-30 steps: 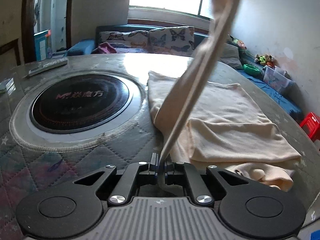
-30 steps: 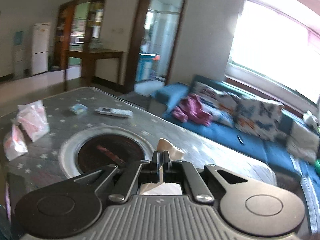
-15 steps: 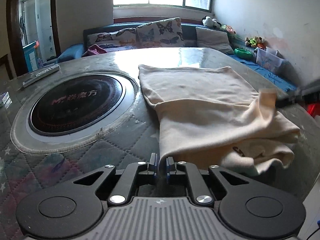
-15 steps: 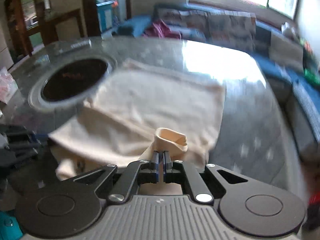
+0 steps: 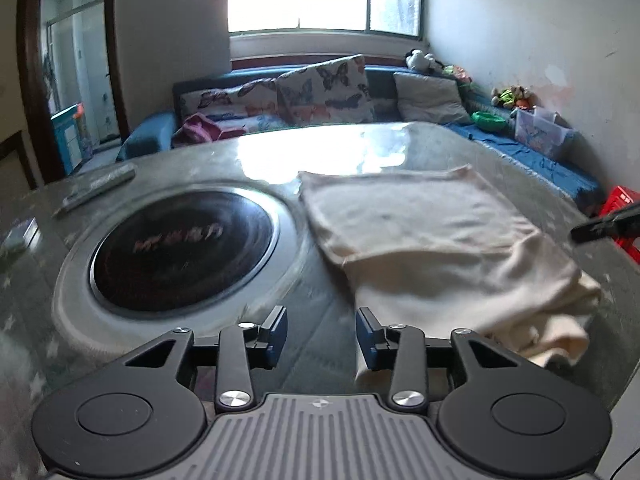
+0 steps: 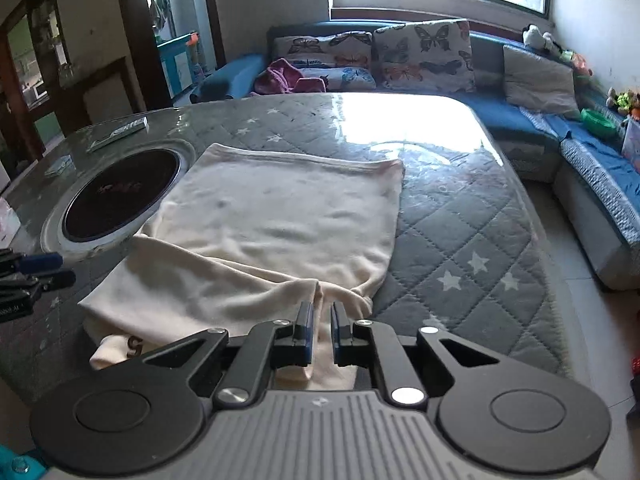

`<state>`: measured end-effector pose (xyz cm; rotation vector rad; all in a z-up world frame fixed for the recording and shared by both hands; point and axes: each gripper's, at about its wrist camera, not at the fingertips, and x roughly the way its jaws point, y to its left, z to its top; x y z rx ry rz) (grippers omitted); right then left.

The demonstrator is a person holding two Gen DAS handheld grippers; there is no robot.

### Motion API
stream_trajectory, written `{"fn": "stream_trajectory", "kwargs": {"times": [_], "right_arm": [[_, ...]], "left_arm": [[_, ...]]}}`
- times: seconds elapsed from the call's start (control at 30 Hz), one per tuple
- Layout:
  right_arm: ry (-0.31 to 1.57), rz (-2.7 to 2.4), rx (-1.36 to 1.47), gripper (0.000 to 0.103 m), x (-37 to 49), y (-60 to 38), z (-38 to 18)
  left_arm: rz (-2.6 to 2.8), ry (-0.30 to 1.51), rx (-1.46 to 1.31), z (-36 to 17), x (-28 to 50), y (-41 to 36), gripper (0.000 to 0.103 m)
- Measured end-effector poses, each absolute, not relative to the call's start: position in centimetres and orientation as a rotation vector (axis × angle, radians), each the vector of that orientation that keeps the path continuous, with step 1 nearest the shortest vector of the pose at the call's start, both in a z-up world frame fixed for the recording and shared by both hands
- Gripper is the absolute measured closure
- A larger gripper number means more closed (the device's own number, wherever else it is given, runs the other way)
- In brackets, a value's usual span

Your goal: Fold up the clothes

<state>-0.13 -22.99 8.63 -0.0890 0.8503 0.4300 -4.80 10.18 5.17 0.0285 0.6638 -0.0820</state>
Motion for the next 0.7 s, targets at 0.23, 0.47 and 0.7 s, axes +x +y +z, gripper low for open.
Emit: {"fn": "stream_trajectory", "kwargs": {"times": [0.23,0.47,0.7], "right_arm": [[0.879,0.442,-0.068,0.094,1.6,-22.1,6.5],[0.893,0.447,-0.06,0.094,2.0,-22.2,5.4],[0.888,0.452,-0.074,0.096,2.1,-22.1,5.2]], "left_arm": [[-0.139,0.664,0.065,4.7,-1.0,8.1,0.06],[-0.169,0.679,0.088,3.6,1.1,6.9,0.06],[-0.194,0.66,0.11,2.8,1.9,6.3,0.071]]}}
